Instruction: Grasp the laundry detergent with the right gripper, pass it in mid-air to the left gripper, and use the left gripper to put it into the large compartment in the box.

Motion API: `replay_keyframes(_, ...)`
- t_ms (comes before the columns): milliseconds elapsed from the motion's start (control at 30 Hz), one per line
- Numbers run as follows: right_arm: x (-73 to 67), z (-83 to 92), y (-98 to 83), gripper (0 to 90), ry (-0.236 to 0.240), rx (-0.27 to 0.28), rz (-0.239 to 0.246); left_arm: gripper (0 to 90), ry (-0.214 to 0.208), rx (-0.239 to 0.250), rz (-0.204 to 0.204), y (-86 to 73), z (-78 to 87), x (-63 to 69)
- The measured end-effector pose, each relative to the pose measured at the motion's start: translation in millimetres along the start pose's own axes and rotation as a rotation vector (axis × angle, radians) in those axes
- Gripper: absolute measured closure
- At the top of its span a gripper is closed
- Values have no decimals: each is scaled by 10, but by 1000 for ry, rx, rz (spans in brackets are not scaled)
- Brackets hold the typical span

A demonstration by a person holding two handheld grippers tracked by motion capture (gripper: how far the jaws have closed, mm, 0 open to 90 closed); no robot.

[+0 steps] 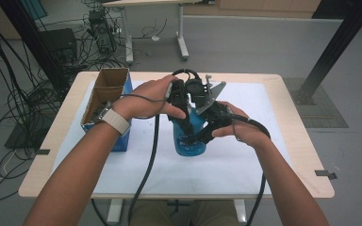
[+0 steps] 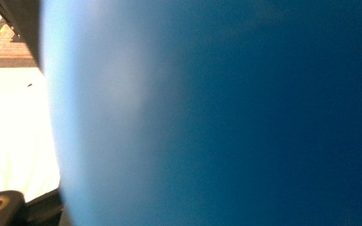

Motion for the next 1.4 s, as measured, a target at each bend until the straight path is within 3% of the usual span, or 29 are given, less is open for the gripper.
replay_keyframes(733,6,25,11,436,-5,9,9,377,6,9,-2,16,23,1)
replay_keyframes(767,24,20,12,436,-5,17,32,376,7,8,-2,17,24,1)
replay_keyframes(833,6,29,11,436,-9,5,3,377,8,7,-3,21,25,2)
replay_keyframes(1033,12,39,11,436,-10,8,11,377,15,15,-7,30,29,2)
replay_keyframes(1067,30,34,13,436,-11,17,36,377,11,15,-4,29,32,2)
replay_keyframes(1400,29,27,22,436,-3,16,31,376,7,14,1,11,35,-2)
Point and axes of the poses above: each handheld gripper's, and its own axes: z roughly backward along the jaws, y roughly out of its top, x roughly to its right, the point moved 8 cm from there along -z, roughly forward along the jaws, and after that the axes turned 2 degrees about -z, right-handed, at the moved point
